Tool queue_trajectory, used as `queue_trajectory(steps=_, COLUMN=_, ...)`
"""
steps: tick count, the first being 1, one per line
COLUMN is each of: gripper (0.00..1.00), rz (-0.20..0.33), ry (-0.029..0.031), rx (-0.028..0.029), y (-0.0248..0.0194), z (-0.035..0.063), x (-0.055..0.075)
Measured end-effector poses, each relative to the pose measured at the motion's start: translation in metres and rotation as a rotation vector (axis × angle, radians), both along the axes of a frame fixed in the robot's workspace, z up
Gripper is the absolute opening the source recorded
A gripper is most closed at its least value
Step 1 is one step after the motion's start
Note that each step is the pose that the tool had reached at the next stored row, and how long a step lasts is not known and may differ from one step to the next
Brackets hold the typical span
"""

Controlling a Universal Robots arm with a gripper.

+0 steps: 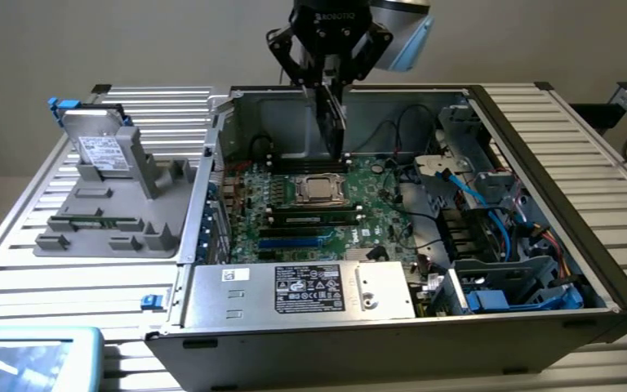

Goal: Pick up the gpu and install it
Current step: 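Insert the gpu into the slot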

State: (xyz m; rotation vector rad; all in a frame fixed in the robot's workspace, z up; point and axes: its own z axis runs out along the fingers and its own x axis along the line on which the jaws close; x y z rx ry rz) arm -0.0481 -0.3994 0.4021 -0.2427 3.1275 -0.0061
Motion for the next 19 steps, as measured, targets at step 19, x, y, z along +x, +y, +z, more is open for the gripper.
queue_trajectory(steps=19, gripper=0.28, rz=0.345, ry=0.0000, rx=-0.0001, y=0.0000, z=-0.0025, x=0.0000)
